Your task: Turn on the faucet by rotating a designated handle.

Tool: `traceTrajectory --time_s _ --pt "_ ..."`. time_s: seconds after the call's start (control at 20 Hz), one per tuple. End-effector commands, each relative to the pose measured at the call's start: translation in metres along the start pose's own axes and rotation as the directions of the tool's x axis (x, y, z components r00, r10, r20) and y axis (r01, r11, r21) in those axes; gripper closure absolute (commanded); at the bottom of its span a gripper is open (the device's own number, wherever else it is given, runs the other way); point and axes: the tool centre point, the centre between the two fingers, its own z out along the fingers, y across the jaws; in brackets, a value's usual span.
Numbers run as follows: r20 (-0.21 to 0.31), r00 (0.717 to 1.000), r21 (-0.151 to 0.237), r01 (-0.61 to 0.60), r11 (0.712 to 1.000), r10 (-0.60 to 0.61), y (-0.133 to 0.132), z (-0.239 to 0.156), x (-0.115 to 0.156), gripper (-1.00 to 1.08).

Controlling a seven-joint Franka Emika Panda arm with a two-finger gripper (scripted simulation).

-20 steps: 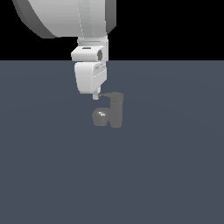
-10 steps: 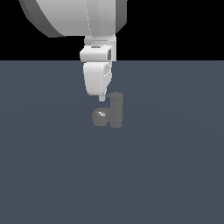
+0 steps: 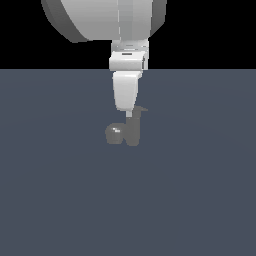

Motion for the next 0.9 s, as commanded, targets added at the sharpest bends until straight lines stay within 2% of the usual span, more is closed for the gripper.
traceTrajectory --time_s 0.0,0.85 --pt "-0.001 1.0 0.0 -0.009 1.0 0.009 -0.005 0.0 0.011 1.08" --pt "-0.005 0.999 -0.003 -0.039 0.999 0.039 -0.038 0.001 0.081 1.08"
